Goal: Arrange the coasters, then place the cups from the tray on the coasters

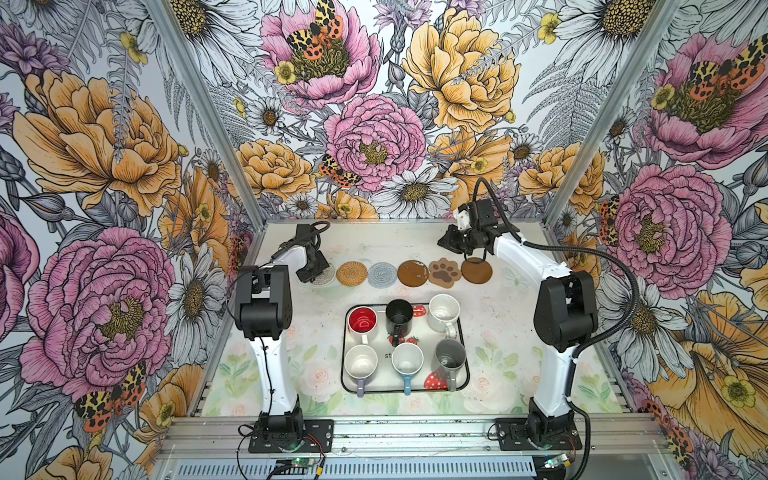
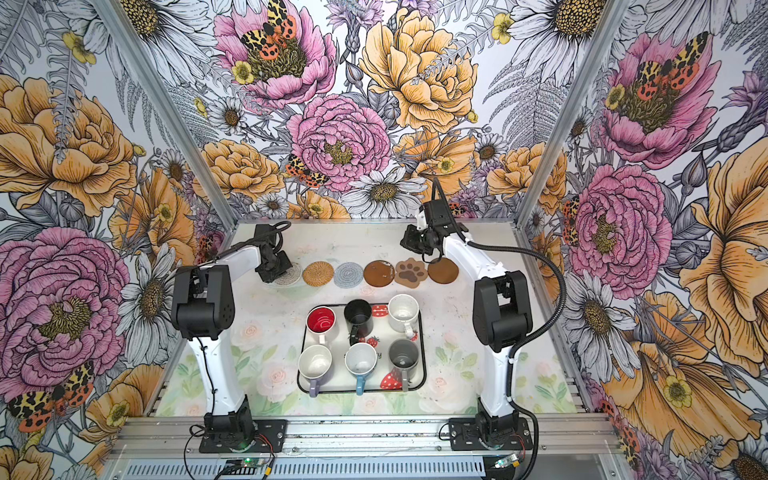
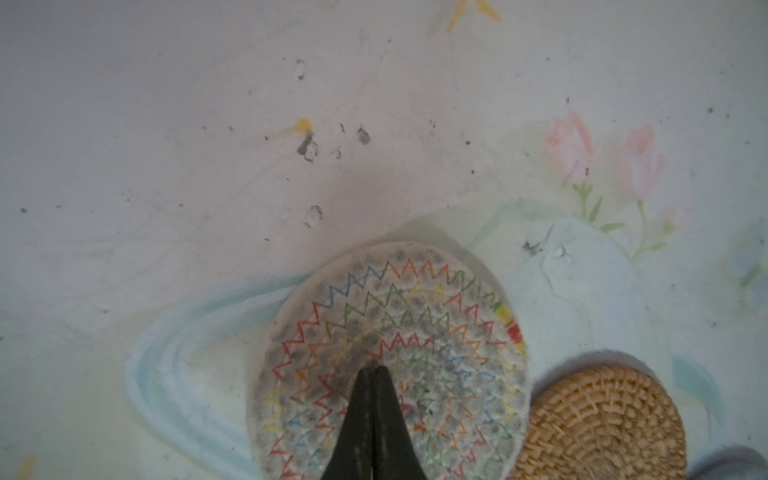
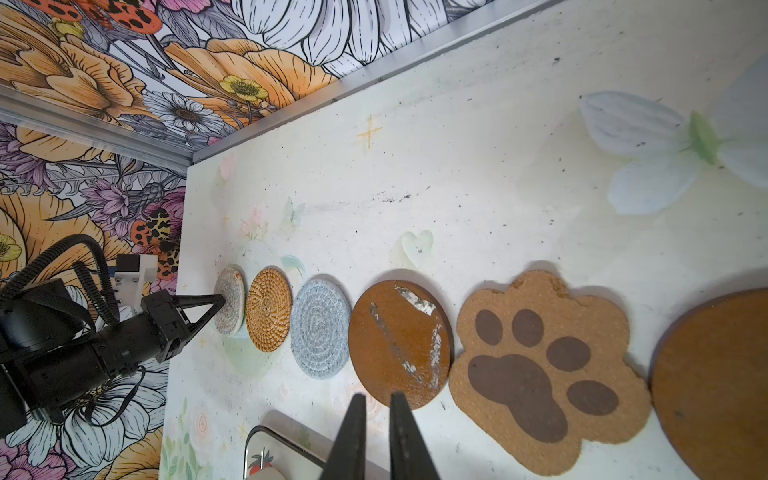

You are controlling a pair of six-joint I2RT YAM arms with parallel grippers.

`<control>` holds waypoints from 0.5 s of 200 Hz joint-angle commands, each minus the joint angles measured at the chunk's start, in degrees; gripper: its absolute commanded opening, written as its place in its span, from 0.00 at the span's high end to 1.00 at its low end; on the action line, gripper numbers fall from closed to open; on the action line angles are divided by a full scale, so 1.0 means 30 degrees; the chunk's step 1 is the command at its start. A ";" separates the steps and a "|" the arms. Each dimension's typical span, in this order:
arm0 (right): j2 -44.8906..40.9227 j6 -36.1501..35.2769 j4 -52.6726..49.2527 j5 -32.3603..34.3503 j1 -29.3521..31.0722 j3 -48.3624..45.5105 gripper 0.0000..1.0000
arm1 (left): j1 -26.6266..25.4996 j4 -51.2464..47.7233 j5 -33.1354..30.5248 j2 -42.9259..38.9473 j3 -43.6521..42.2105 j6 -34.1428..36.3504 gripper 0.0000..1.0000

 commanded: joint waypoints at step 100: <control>-0.1343 -0.0146 0.0411 -0.0285 -0.0117 -0.0101 0.81 | -0.0377 -0.0284 0.0227 -0.0802 0.0250 0.0288 0.92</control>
